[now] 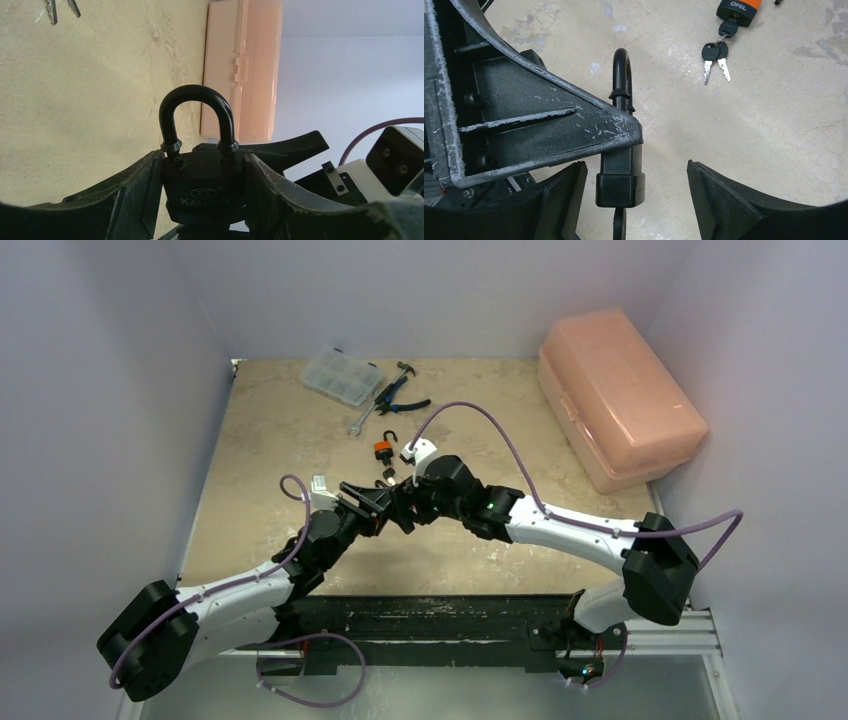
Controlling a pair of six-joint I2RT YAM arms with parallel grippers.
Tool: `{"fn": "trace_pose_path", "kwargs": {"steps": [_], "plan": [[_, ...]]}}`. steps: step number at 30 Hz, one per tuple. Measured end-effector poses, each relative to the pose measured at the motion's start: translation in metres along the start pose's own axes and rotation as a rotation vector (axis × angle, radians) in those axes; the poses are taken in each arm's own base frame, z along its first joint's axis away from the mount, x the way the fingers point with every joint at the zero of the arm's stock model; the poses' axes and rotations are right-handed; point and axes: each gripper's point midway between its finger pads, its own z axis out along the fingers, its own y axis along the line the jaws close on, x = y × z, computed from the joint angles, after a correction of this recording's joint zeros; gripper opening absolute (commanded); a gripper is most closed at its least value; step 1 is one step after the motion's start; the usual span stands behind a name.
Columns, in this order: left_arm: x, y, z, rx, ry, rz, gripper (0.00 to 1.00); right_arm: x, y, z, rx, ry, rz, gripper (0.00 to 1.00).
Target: Unlock with the key
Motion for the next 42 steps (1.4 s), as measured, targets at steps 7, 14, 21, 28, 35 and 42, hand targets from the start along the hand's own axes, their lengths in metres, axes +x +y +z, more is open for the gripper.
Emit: {"fn": "trace_pose_path", "kwargs": {"steps": [7,14,21,28,35,42], "plan": [[0.0,0.0,0.0,0.0,0.0,0.0,0.0,0.002,-0.002,0.006,0.014,0.0,0.007,0.62],[-0.002,-0.001,0.0,0.003,-0.011,-0.005,0.0,-0.006,0.005,0.008,0.008,-0.036,0.019,0.07],[-0.003,0.0,0.0,0.002,-0.014,0.005,0.47,-0.004,0.005,0.009,0.0,-0.052,0.022,0.0],[0.0,-0.023,-0.015,0.131,0.016,0.058,0.89,-0.003,0.008,-0.01,-0.036,-0.08,0.04,0.0],[0.0,-0.042,-0.036,0.266,0.037,0.1,0.86,-0.008,0.012,-0.033,-0.073,-0.112,0.045,0.0],[0.004,-0.052,-0.046,0.33,0.059,0.142,0.73,-0.009,0.022,-0.054,-0.141,-0.133,0.049,0.0]]}}
